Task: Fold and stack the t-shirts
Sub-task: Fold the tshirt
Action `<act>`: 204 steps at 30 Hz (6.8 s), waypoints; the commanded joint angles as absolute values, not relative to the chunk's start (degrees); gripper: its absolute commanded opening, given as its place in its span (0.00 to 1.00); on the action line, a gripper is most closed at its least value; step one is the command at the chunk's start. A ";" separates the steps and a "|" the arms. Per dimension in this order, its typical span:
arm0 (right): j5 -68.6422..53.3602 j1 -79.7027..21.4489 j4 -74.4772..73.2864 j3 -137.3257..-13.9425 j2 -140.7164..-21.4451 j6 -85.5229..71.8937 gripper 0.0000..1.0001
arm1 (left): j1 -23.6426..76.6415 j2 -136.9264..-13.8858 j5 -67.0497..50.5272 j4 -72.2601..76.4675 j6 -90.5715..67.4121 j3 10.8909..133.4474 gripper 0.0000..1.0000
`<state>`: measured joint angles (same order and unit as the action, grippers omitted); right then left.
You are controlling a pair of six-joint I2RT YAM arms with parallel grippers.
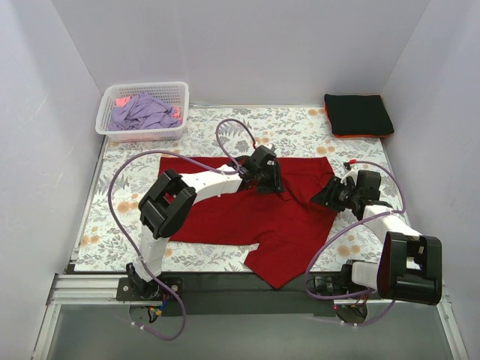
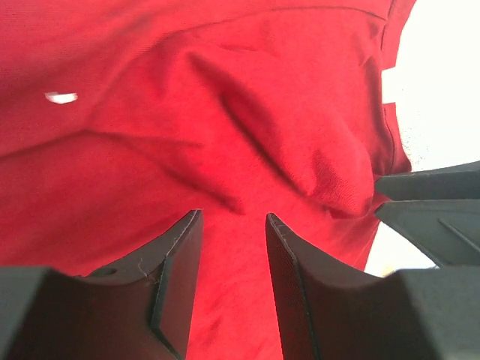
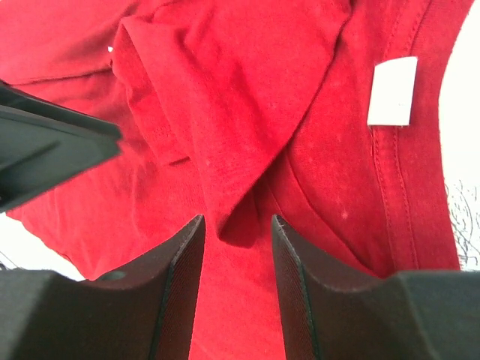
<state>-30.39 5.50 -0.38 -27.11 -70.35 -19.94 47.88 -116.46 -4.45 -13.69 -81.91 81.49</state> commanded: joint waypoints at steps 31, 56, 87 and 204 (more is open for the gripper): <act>-37.09 3.34 7.56 -25.49 -76.99 -19.16 0.45 | 50.71 -122.78 -0.70 -19.33 -85.96 89.74 0.26; -38.06 2.29 5.89 -26.28 -72.86 -20.83 0.05 | 51.50 -118.39 6.42 -28.12 -80.51 93.78 0.00; -30.76 2.29 -10.11 -30.76 -68.64 -18.02 0.09 | 49.66 -115.49 0.09 -40.70 -72.86 97.30 0.00; -12.30 5.71 -21.00 -28.74 -58.54 -14.41 0.45 | 12.66 -64.86 8.88 -36.47 -82.26 37.00 0.54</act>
<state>-13.10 5.61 -19.20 -28.53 -59.66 -16.21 12.82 -65.49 9.34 -34.46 -80.44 37.58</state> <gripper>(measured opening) 0.447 0.541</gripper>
